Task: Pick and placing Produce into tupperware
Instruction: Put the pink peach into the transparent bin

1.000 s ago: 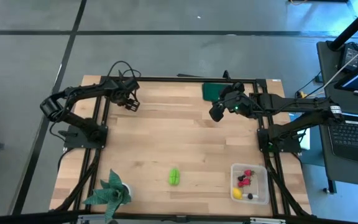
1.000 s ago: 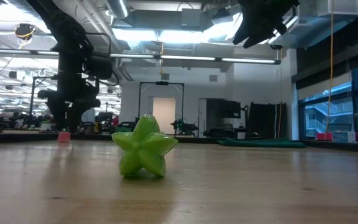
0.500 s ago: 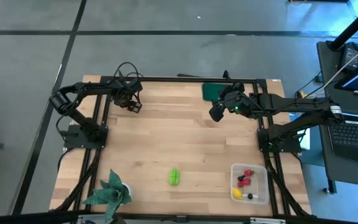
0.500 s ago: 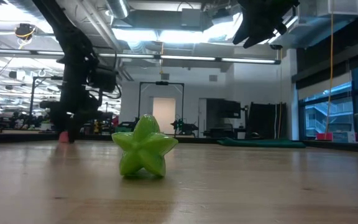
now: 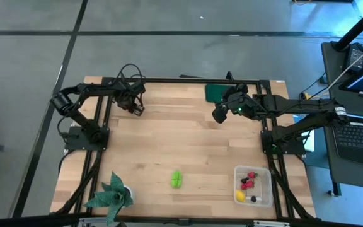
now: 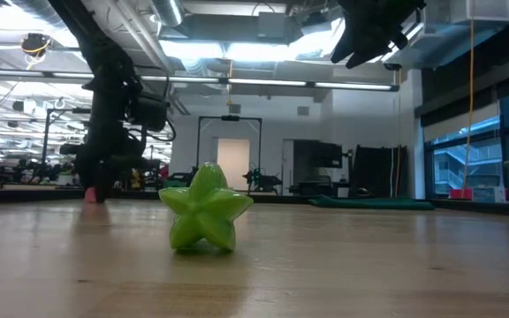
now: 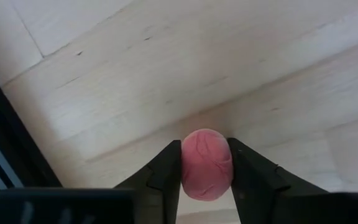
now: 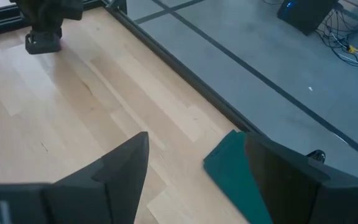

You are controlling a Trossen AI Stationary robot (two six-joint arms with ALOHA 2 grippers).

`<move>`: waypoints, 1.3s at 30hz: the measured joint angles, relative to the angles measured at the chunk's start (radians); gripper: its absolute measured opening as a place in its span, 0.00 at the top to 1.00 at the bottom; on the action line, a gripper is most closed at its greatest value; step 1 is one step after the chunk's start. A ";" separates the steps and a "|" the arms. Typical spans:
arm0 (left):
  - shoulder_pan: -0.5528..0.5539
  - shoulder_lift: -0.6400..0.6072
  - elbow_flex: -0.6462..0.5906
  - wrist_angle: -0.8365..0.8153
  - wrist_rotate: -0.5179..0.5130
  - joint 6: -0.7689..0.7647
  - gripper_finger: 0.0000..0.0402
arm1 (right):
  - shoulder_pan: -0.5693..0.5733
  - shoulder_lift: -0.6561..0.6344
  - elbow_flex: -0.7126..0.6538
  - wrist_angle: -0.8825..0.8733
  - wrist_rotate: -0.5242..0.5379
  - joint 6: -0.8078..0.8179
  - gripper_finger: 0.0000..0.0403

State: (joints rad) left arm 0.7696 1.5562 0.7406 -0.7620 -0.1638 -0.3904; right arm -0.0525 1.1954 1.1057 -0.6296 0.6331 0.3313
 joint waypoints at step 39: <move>-0.595 0.086 0.451 0.508 0.396 0.035 0.72 | 0.003 0.000 0.071 -0.115 -0.111 0.061 0.34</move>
State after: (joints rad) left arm 0.1749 1.6419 1.1919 -0.2540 0.2317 -0.3553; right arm -0.0497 1.1952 1.1769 -0.7450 0.5219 0.3918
